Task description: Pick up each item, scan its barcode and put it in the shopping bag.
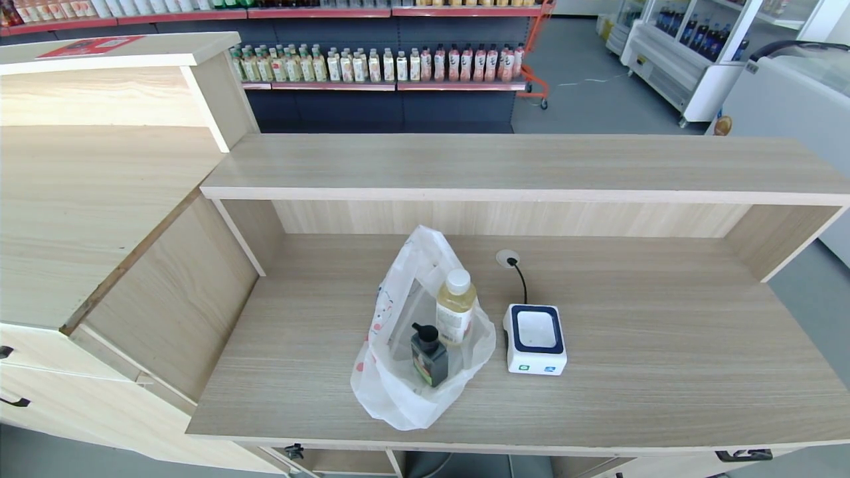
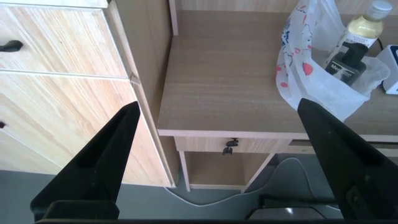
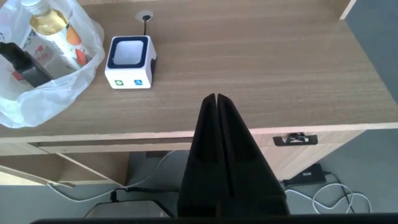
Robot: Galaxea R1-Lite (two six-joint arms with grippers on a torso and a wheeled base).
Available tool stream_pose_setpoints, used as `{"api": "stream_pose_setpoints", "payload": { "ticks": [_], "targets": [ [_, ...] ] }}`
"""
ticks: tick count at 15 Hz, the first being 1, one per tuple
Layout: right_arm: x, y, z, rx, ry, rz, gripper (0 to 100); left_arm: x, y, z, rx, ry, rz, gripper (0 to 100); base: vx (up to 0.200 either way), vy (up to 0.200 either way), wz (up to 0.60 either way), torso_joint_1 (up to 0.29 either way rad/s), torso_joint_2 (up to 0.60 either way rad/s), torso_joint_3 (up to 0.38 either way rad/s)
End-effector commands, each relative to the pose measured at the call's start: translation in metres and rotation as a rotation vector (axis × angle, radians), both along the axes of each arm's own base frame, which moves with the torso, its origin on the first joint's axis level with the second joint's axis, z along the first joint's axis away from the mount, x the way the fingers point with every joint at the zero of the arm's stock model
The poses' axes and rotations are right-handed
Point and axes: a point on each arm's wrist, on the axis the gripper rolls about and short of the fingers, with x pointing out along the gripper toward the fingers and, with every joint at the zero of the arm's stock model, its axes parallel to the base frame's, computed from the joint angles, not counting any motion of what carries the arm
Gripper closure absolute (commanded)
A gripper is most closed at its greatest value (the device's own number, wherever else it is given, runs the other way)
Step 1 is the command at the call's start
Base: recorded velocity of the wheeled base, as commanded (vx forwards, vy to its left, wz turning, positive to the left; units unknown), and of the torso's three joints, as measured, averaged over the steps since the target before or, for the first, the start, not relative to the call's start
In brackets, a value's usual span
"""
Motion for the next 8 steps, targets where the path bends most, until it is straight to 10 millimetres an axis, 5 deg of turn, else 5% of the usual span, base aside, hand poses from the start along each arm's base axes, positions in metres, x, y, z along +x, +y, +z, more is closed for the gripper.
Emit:
{"api": "stream_pose_setpoints", "payload": {
  "ticks": [1,5,8],
  "targets": [
    [0.0003,0.0000,0.0000,0.001,0.005,0.000,100,0.0000,0.0000,0.0000,0.001,-0.001,0.001,0,0.000,-0.200,0.00,0.002,0.00,0.002],
    [0.0003,0.0000,0.0000,0.001,0.005,0.000,100,0.0000,0.0000,0.0000,-0.002,0.000,0.001,0,0.000,-0.200,0.00,0.006,0.01,0.001],
    [0.0003,0.0000,0.0000,0.001,0.005,0.000,100,0.0000,0.0000,0.0000,-0.004,0.000,0.001,0,0.000,0.000,0.00,0.000,0.00,0.000]
  ]
}}
